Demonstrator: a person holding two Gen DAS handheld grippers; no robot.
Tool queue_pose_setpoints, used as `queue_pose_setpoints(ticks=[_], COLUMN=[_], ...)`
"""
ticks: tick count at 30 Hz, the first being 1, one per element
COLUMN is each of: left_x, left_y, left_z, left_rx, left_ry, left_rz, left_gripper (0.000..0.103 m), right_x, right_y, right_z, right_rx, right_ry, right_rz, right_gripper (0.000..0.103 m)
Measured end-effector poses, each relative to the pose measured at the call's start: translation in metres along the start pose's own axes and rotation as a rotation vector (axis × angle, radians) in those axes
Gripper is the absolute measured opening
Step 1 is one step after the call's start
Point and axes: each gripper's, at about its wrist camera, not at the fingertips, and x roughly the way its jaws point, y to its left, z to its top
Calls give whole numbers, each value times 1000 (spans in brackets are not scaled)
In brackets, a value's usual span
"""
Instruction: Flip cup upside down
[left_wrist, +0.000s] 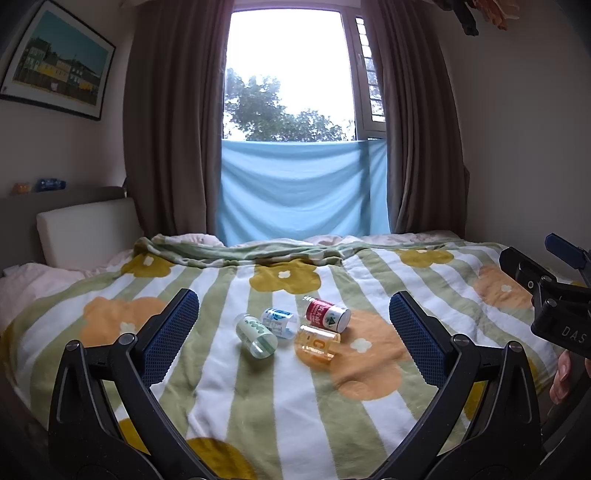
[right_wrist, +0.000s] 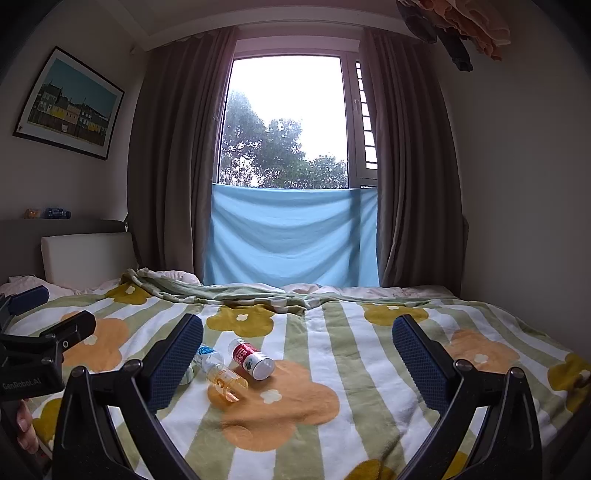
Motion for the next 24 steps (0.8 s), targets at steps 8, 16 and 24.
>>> queue_pose_setpoints(ticks=[8, 16, 24], left_x=[-3, -6, -6], left_y=[-2, 1, 8], left_z=[0, 1, 5], left_rx=[-9, -11, -26], left_ry=[-24, -30, -38], left_rz=[0, -2, 7], left_gripper=[103, 103, 103], right_x=[-1, 1, 2], right_y=[-1, -1, -5], right_z=[2, 3, 7], right_rx=[5, 8, 18], right_ry=[-8, -4, -7], right_rz=[2, 8, 13], right_gripper=[103, 103, 103])
